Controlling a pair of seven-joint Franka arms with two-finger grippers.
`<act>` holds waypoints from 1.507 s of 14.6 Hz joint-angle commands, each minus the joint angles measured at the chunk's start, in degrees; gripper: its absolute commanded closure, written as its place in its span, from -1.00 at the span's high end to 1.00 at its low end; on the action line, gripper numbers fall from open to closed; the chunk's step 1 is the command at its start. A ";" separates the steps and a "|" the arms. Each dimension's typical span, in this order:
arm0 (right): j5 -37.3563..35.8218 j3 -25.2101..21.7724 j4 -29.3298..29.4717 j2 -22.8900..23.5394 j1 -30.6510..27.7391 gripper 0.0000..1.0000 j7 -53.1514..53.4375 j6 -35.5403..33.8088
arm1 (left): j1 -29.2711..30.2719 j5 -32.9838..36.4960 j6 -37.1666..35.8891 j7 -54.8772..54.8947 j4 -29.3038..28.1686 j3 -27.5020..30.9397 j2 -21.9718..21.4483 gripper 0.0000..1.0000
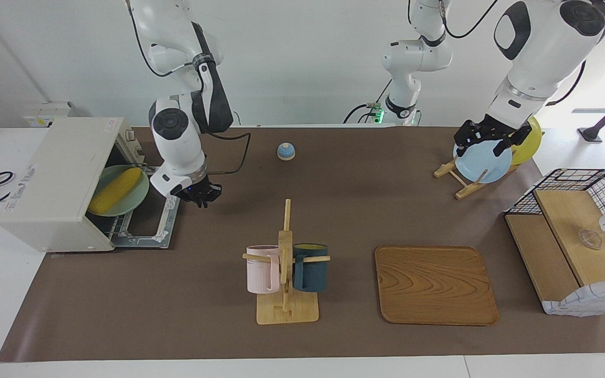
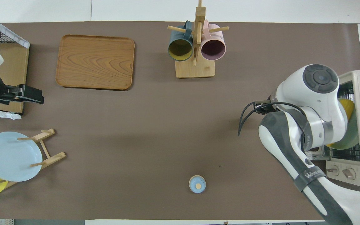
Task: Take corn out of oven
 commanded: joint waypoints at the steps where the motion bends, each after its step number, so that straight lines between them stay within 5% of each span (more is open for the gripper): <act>1: -3.48 0.11 -0.18 -1.97 -3.06 0.35 -1.07 -3.56 | 0.12 1.19 -0.29 0.12 -0.23 -0.08 -0.72 1.00; 17: -7.99 0.20 -7.65 -5.40 -14.14 0.13 -4.06 -4.20 | 0.21 1.19 -0.02 -0.06 -0.23 0.00 -0.72 1.00; 19: -7.99 0.11 -9.49 -6.10 -14.67 -0.15 -4.76 -2.44 | 0.21 1.19 -0.02 -0.06 -0.32 0.00 -0.72 1.00; 21: -7.99 0.11 -10.20 -6.28 -15.02 -0.88 -4.85 -2.52 | 0.12 1.19 -0.02 -0.14 -0.23 0.00 -0.72 1.00; 22: -7.99 0.11 -10.11 -6.28 -15.11 -1.00 -5.11 -2.78 | 0.21 1.19 -0.02 -0.06 -0.23 0.00 -0.72 1.00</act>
